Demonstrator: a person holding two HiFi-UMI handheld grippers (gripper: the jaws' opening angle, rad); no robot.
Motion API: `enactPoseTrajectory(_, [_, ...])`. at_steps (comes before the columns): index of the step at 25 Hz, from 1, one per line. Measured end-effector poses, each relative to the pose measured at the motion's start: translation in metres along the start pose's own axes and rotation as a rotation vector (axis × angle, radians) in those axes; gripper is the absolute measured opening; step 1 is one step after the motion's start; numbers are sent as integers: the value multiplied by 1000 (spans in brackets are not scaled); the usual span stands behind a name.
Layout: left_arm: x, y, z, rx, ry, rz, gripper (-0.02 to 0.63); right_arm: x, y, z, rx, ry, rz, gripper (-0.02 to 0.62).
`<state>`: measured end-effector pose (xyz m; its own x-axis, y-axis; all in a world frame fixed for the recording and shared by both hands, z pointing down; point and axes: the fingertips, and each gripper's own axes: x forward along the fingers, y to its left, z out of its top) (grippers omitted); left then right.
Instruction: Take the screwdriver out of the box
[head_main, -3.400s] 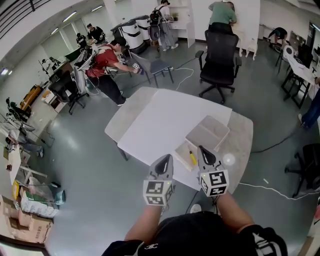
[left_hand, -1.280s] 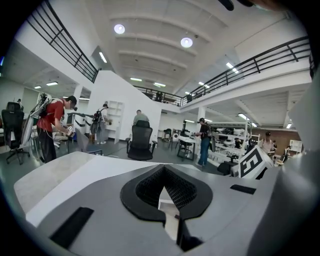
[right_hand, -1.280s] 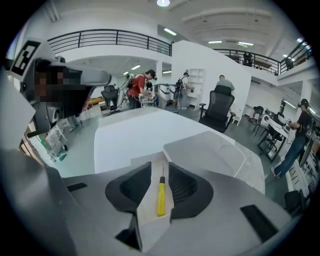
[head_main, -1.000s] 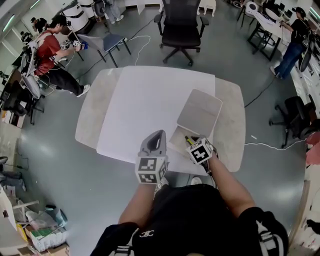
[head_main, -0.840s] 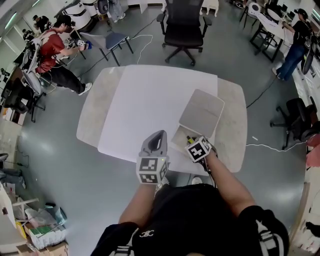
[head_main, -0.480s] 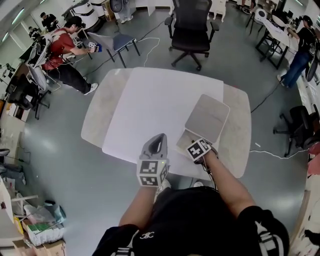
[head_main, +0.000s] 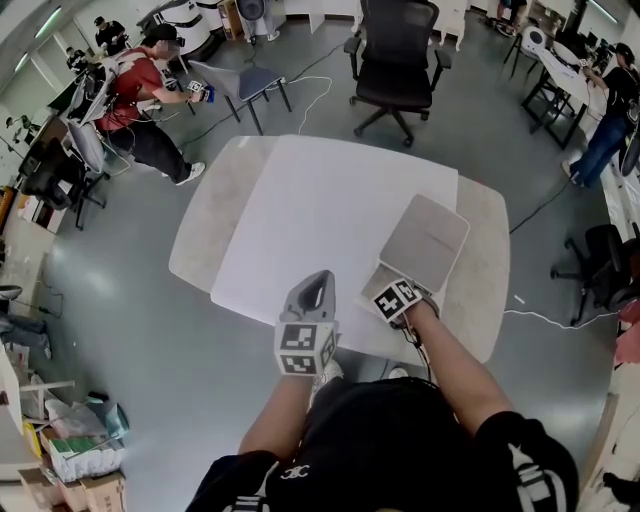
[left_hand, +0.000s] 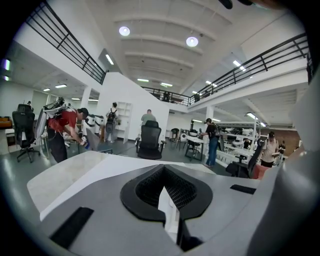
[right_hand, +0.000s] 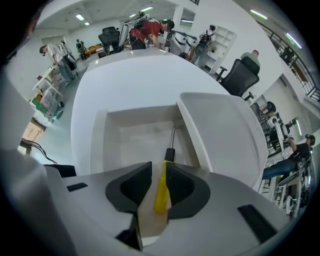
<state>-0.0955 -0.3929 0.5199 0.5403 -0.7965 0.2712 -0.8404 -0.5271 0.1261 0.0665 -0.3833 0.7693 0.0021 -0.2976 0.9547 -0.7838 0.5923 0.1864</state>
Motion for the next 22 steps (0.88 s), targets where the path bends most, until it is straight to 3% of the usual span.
enactPoseTrajectory(7, [-4, 5, -5, -13, 3, 13, 6, 5, -9, -4, -69, 21, -94, 87])
enactPoseTrajectory(15, [0, 1, -7, -11, 6, 10, 6, 14, -4, -9, -70, 63, -38, 57])
enactPoseTrajectory(22, [0, 4, -2, -11, 1, 14, 7, -3, 5, 0, -34, -30, 14, 57])
